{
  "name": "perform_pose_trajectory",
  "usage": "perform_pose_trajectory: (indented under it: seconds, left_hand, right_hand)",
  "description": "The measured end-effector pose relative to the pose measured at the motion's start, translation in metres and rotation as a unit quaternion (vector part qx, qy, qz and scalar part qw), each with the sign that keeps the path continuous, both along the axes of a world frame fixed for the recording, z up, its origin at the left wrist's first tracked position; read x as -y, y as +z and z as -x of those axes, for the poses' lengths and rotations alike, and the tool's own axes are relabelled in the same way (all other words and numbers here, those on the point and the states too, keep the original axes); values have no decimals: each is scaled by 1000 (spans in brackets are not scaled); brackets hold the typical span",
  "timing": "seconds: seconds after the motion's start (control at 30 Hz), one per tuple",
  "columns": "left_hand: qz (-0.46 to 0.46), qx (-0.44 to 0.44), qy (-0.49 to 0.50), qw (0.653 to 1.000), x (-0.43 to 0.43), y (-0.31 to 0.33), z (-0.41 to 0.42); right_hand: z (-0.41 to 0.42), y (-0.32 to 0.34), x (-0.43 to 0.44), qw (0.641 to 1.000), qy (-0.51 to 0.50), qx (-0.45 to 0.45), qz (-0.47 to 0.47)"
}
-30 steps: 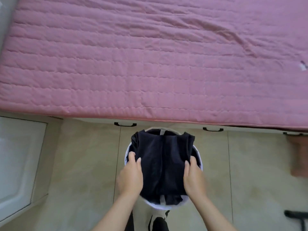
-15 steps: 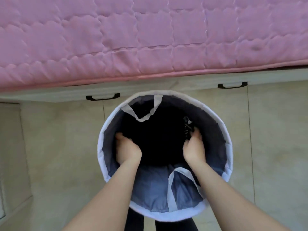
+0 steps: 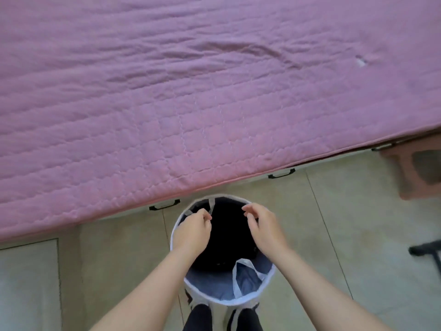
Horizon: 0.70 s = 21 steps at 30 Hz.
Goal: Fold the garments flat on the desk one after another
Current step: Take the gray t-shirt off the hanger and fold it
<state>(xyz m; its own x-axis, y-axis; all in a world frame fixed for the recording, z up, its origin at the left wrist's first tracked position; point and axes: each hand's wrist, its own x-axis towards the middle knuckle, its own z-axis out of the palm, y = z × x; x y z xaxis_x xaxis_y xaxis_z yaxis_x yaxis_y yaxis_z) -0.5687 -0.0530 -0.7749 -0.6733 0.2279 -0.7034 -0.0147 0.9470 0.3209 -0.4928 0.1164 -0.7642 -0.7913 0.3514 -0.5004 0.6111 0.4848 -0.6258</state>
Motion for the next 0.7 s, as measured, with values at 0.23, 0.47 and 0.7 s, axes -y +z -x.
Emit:
perform_pose_trajectory:
  seconds: [0.23,0.47,0.7]
  left_hand:
    - [-147,-127,-62,979,-49,230,66]
    - [-263,-190,-167,931,-141,406,50]
    - [-390,-195,-273,858,-281,548,-57]
  right_hand:
    - [15,238,-65,989,-34,-82,-115]
    - [-61,440,-137,961,-136,-138,-197]
    - [-209,586,-213,908,-252,-190,-277]
